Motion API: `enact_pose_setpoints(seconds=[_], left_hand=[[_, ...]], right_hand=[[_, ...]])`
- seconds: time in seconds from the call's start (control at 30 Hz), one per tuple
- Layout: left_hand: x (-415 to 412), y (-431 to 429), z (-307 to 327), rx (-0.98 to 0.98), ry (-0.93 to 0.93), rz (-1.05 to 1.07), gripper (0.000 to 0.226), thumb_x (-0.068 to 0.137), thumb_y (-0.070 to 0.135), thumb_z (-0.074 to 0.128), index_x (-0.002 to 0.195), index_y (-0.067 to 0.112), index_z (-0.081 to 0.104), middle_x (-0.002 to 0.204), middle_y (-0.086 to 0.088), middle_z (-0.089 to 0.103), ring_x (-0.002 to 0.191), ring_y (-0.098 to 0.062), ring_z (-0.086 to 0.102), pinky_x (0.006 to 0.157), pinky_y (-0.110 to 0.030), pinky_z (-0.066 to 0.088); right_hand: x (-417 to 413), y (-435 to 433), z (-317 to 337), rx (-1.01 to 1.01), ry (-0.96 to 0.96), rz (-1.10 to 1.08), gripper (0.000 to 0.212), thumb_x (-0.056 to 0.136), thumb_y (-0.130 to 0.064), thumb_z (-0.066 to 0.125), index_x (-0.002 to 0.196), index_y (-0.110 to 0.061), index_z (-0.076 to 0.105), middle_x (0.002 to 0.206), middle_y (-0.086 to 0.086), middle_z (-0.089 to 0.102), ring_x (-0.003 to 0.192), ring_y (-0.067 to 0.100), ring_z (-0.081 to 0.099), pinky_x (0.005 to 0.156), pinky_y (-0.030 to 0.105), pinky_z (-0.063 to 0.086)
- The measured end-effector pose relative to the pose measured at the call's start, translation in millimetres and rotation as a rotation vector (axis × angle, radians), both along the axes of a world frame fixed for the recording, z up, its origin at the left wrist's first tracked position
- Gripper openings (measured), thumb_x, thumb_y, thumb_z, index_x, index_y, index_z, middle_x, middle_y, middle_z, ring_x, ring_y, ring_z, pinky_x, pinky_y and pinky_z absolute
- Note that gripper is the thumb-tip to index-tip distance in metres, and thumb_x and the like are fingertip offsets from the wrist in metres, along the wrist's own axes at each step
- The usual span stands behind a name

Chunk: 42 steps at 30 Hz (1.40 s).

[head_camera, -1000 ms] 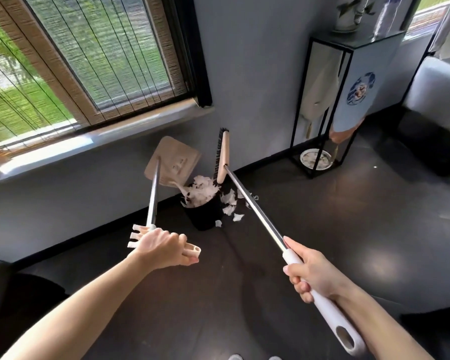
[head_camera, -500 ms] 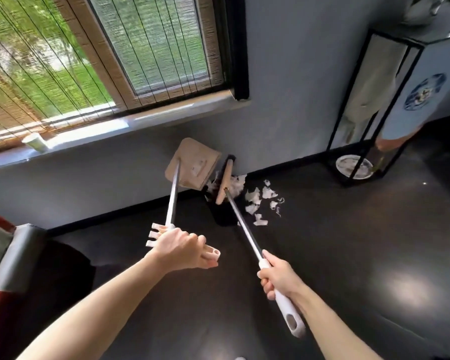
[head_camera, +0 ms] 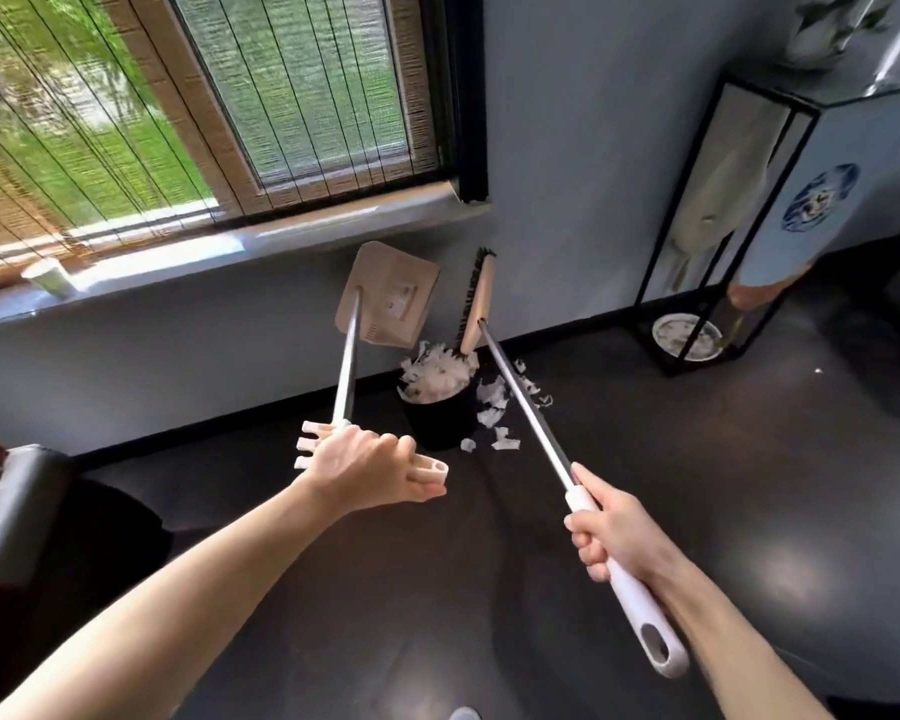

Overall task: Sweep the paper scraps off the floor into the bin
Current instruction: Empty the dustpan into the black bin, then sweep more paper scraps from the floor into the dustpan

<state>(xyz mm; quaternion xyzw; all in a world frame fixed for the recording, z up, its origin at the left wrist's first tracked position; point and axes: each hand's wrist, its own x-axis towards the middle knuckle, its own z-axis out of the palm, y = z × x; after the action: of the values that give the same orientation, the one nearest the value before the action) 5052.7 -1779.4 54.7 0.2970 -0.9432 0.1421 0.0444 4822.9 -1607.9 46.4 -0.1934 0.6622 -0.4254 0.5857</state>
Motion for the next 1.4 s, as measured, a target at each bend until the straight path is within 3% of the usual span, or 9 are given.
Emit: enact_pose_setpoints(seconds=[0.13,0.3,0.5,0.63,0.77,0.97,1.2,1.3,1.4], left_hand=[[-19.2,19.2,-19.9,0.055,-0.065,-0.027,0.073,0.075,0.078,0.025,0.051,0.016,0.056,0.040,0.003,0.054,0.035,-0.020,0.058,0.046,-0.028,0.044],[-31.5,61.5,-55.1,0.333,-0.344,0.039,0.071,0.084,0.075,0.034,0.096,0.012,0.064,0.094,-0.006,0.072,0.090,-0.031,0.068,0.068,-0.033,0.033],[-37.2,37.5,-34.7,0.064,-0.316,-0.093,0.067,0.056,0.087,0.060,0.054,0.020,0.061,0.043,0.006,0.057,0.039,-0.012,0.060,0.042,-0.019,0.038],[-40.6,20.7,-1.7,0.135,-0.344,-0.042,0.070,0.081,0.079,0.035,0.093,0.015,0.060,0.086,0.000,0.071,0.084,-0.023,0.070,0.062,-0.029,0.037],[-32.6,20.7,25.7,0.084,-0.321,-0.005,0.070,0.081,0.080,0.030,0.088,0.016,0.057,0.081,0.003,0.070,0.081,-0.022,0.070,0.061,-0.029,0.041],[-19.1,42.8,70.4,0.003,0.112,-0.017,0.061,0.072,0.071,0.055,0.058,0.011,0.058,0.046,0.002,0.058,0.037,-0.024,0.059,0.037,-0.027,0.046],[-38.2,75.9,145.4,0.398,0.716,0.339,0.050,0.080,0.064,0.053,0.064,0.017,0.056,0.062,0.005,0.058,0.049,-0.006,0.051,0.044,-0.021,0.035],[-45.6,73.4,143.8,0.429,0.793,0.436,0.026,0.085,0.039,0.068,0.091,0.016,0.058,0.078,0.005,0.060,0.067,-0.015,0.059,0.058,-0.032,0.049],[-51.6,65.5,119.4,0.558,0.916,0.510,0.048,0.089,0.022,0.065,0.132,0.032,0.048,0.116,0.002,0.064,0.105,-0.020,0.060,0.089,-0.029,0.047]], right_hand=[[-18.7,10.5,3.2,-0.008,-0.041,-0.060,0.074,0.092,0.012,0.043,0.149,-0.033,0.030,0.052,0.003,0.039,0.034,0.008,0.032,0.032,0.016,0.029],[-33.9,34.9,-1.5,0.033,-0.023,-0.076,0.073,0.091,0.012,0.042,0.148,-0.033,0.032,0.059,0.007,0.039,0.036,0.009,0.031,0.032,0.016,0.029],[-32.2,46.8,-5.7,0.072,-0.034,-0.101,0.072,0.092,0.011,0.043,0.149,-0.032,0.030,0.055,0.006,0.040,0.034,0.009,0.033,0.032,0.017,0.029],[-29.2,39.6,-5.2,0.078,-0.040,-0.086,0.072,0.092,0.011,0.042,0.150,-0.029,0.028,0.053,0.006,0.040,0.033,0.008,0.034,0.032,0.016,0.030],[-27.4,33.1,0.5,0.073,-0.075,-0.087,0.070,0.093,0.012,0.041,0.150,-0.029,0.029,0.055,0.006,0.039,0.032,0.007,0.033,0.031,0.015,0.029],[-29.4,31.1,14.0,0.043,-0.133,-0.077,0.068,0.094,0.011,0.041,0.150,-0.028,0.030,0.058,0.004,0.035,0.030,0.006,0.033,0.030,0.014,0.028],[-62.7,41.8,33.1,0.013,-0.213,-0.075,0.049,0.096,0.007,0.041,0.130,-0.029,0.042,0.060,0.003,0.035,0.029,0.004,0.034,0.027,0.013,0.027],[-78.5,49.4,37.2,0.021,-0.222,-0.076,0.042,0.097,0.005,0.041,0.126,-0.025,0.044,0.059,0.004,0.035,0.028,0.004,0.033,0.027,0.013,0.026],[-92.0,54.1,32.9,0.032,-0.166,-0.081,0.061,0.095,0.009,0.042,0.138,-0.034,0.037,0.061,0.005,0.036,0.029,0.004,0.034,0.028,0.013,0.028]])
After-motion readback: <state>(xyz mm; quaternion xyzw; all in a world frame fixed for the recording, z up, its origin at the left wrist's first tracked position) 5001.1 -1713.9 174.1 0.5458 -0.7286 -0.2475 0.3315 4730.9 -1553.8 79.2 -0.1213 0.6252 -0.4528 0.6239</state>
